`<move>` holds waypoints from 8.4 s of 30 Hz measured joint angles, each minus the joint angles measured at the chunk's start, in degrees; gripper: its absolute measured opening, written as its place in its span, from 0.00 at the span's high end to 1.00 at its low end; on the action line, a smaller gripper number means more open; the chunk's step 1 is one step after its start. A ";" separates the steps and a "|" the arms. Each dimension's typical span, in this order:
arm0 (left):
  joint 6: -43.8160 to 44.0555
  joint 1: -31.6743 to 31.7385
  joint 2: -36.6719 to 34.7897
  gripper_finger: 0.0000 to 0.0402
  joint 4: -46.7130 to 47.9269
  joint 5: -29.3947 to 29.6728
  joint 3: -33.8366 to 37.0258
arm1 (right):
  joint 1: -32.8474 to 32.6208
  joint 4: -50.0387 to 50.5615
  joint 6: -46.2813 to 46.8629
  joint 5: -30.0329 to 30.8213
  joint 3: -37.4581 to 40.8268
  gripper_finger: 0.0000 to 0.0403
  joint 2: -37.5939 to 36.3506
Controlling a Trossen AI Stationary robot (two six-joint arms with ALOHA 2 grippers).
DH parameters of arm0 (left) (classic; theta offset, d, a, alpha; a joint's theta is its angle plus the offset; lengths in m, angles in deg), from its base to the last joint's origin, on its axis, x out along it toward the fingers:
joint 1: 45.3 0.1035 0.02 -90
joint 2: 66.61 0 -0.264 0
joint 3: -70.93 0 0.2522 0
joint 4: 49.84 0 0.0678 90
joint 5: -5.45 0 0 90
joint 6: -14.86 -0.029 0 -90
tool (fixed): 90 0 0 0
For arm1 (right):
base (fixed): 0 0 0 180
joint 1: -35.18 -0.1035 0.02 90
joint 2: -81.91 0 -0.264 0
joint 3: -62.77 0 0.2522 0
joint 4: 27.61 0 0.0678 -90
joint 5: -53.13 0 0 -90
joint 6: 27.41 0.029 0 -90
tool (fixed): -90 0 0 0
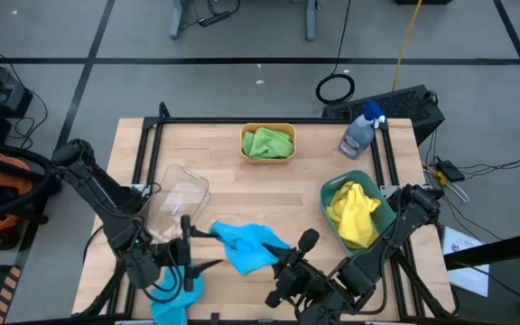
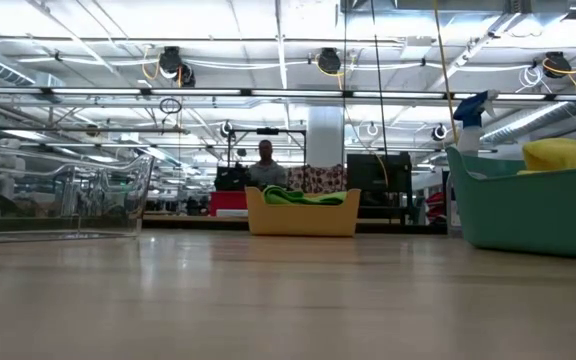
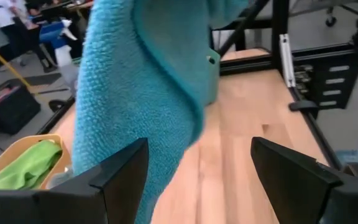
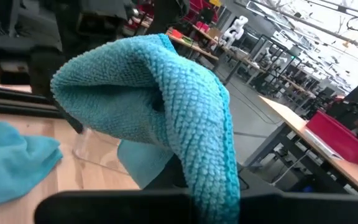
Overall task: Sort microfiber towel by color & place in baskets
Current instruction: Put the top blue microfiber cloth into the transparent bin, then put the blue microfiber cloth into the transparent bin
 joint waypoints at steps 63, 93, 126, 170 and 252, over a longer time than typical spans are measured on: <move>-27.48 -1.28 0.61 0.96 -18.31 -10.61 0.04 | 7.57 -7.91 -0.95 -29.90 0.02 0.59 4.90; 78.21 -0.59 -17.57 0.95 77.23 17.74 14.22 | 5.72 1.89 3.69 -23.91 0.02 0.64 4.81; 74.44 7.87 -17.41 0.33 65.09 2.83 22.88 | 5.90 2.05 3.67 -24.17 0.02 0.64 4.81; 55.99 7.87 -17.41 0.33 65.77 -40.28 7.26 | 6.03 3.02 5.16 -24.13 0.02 0.64 4.81; 37.45 -2.05 -10.44 0.24 52.77 -4.52 1.70 | 18.94 -39.86 -4.84 -67.75 0.02 0.29 26.73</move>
